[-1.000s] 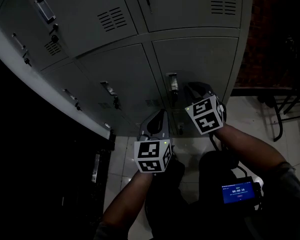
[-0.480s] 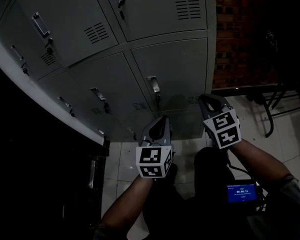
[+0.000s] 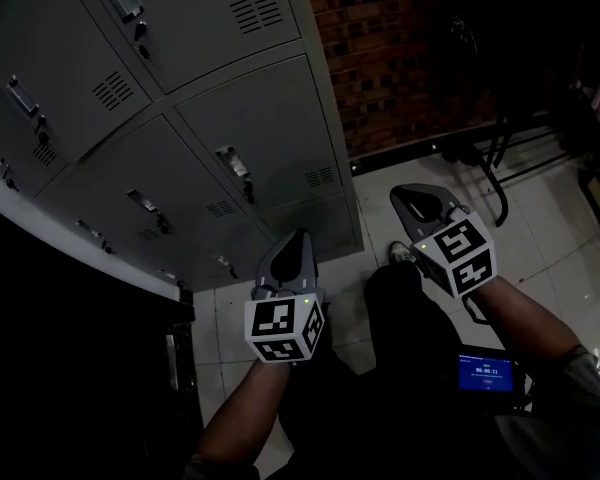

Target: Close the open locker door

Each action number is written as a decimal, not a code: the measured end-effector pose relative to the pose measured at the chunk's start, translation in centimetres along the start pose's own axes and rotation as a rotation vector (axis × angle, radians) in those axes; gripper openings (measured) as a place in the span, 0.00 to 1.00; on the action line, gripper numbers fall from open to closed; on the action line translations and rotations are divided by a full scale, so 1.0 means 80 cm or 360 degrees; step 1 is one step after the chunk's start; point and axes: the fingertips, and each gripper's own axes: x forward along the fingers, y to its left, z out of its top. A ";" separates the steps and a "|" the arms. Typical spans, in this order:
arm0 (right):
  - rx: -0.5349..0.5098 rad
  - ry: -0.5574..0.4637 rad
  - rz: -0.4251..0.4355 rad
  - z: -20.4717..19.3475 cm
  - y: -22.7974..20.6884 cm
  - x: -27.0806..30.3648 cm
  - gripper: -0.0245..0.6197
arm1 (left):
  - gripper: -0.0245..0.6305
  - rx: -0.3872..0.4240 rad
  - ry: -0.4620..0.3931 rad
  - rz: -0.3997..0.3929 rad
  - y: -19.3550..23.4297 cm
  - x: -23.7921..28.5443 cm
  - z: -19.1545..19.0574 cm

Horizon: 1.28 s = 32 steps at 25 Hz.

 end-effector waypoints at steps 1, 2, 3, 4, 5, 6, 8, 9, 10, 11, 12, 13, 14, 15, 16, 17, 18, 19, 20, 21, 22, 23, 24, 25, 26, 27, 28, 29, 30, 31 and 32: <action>0.0016 -0.0001 0.0003 -0.004 -0.002 -0.012 0.05 | 0.04 -0.0001 -0.0002 -0.0022 -0.010 -0.002 0.001; 0.0031 -0.0003 0.0007 -0.007 -0.003 -0.023 0.05 | 0.04 0.0001 -0.0003 -0.0045 -0.020 -0.004 0.002; 0.0044 -0.0007 0.0009 -0.010 -0.003 -0.033 0.05 | 0.04 0.0006 -0.0005 -0.0065 -0.029 -0.006 0.003; 0.0054 -0.0014 0.0007 -0.013 -0.003 -0.043 0.05 | 0.04 0.0011 -0.0006 -0.0080 -0.037 -0.007 0.003; 0.0062 -0.0021 0.0001 -0.016 -0.004 -0.053 0.05 | 0.04 0.0015 -0.0007 -0.0093 -0.044 -0.008 0.003; 0.0068 -0.0025 -0.0007 -0.019 -0.004 -0.061 0.05 | 0.04 0.0017 -0.0006 -0.0101 -0.050 -0.009 0.002; 0.0069 -0.0025 -0.0015 -0.020 -0.004 -0.071 0.05 | 0.04 0.0022 0.0002 -0.0106 -0.056 -0.013 -0.001; 0.0065 -0.0030 -0.0011 -0.017 -0.002 -0.074 0.05 | 0.04 0.0027 0.0006 -0.0100 -0.056 -0.016 -0.002; 0.0062 -0.0044 -0.0004 -0.012 0.001 -0.077 0.05 | 0.04 0.0031 0.0007 -0.0091 -0.055 -0.019 -0.003; 0.0060 -0.0064 0.0002 -0.006 0.002 -0.079 0.05 | 0.04 0.0034 0.0005 -0.0080 -0.053 -0.020 -0.002; 0.0059 -0.0080 0.0007 0.000 0.004 -0.080 0.05 | 0.04 0.0035 0.0001 -0.0069 -0.050 -0.021 -0.001; 0.0058 -0.0090 0.0011 0.003 0.005 -0.080 0.05 | 0.04 0.0033 -0.0004 -0.0060 -0.048 -0.021 0.000; 0.0057 -0.0092 0.0015 0.003 0.006 -0.080 0.05 | 0.04 0.0031 -0.0007 -0.0053 -0.046 -0.020 0.000; 0.0056 -0.0090 0.0021 0.003 0.008 -0.079 0.05 | 0.04 0.0029 -0.0008 -0.0049 -0.044 -0.020 0.000; 0.0053 -0.0086 0.0028 0.002 0.011 -0.078 0.05 | 0.04 0.0029 -0.0008 -0.0046 -0.043 -0.020 -0.001; 0.0048 -0.0083 0.0035 0.001 0.013 -0.077 0.05 | 0.04 0.0029 -0.0007 -0.0044 -0.042 -0.021 -0.003; 0.0042 -0.0081 0.0040 0.001 0.015 -0.076 0.05 | 0.04 0.0030 -0.0006 -0.0043 -0.041 -0.021 -0.004; 0.0036 -0.0080 0.0041 0.001 0.016 -0.076 0.05 | 0.04 0.0031 -0.0004 -0.0043 -0.040 -0.021 -0.005; 0.0033 -0.0079 0.0037 0.000 0.015 -0.077 0.05 | 0.04 0.0031 -0.0001 -0.0045 -0.040 -0.020 -0.006; 0.0033 -0.0076 0.0030 0.000 0.014 -0.077 0.05 | 0.04 0.0031 0.0002 -0.0047 -0.040 -0.020 -0.008; 0.0035 -0.0072 0.0023 -0.001 0.011 -0.077 0.05 | 0.04 0.0031 0.0005 -0.0049 -0.040 -0.019 -0.009; 0.0038 -0.0069 0.0017 -0.002 0.009 -0.077 0.05 | 0.04 0.0031 0.0008 -0.0049 -0.039 -0.019 -0.010; 0.0041 -0.0066 0.0013 -0.002 0.007 -0.077 0.05 | 0.04 0.0029 0.0011 -0.0048 -0.038 -0.018 -0.012; 0.0044 -0.0065 0.0009 -0.003 0.006 -0.077 0.05 | 0.04 0.0028 0.0013 -0.0047 -0.037 -0.018 -0.013; 0.0047 -0.0064 0.0006 -0.003 0.005 -0.077 0.05 | 0.04 0.0027 0.0016 -0.0047 -0.037 -0.018 -0.014; 0.0050 -0.0064 0.0004 -0.004 0.005 -0.077 0.05 | 0.04 0.0026 0.0019 -0.0047 -0.037 -0.018 -0.015; 0.0052 -0.0063 0.0002 -0.004 0.004 -0.077 0.05 | 0.04 0.0025 0.0020 -0.0047 -0.037 -0.018 -0.016; 0.0053 -0.0063 0.0001 -0.004 0.004 -0.078 0.05 | 0.04 0.0026 0.0021 -0.0047 -0.037 -0.018 -0.016; 0.0053 -0.0064 0.0000 -0.004 0.004 -0.078 0.05 | 0.04 0.0026 0.0021 -0.0048 -0.037 -0.018 -0.016; 0.0053 -0.0066 0.0001 -0.004 0.004 -0.078 0.05 | 0.04 0.0026 0.0019 -0.0049 -0.038 -0.018 -0.016; 0.0052 -0.0066 0.0001 -0.003 0.004 -0.078 0.05 | 0.04 0.0025 0.0016 -0.0050 -0.038 -0.018 -0.015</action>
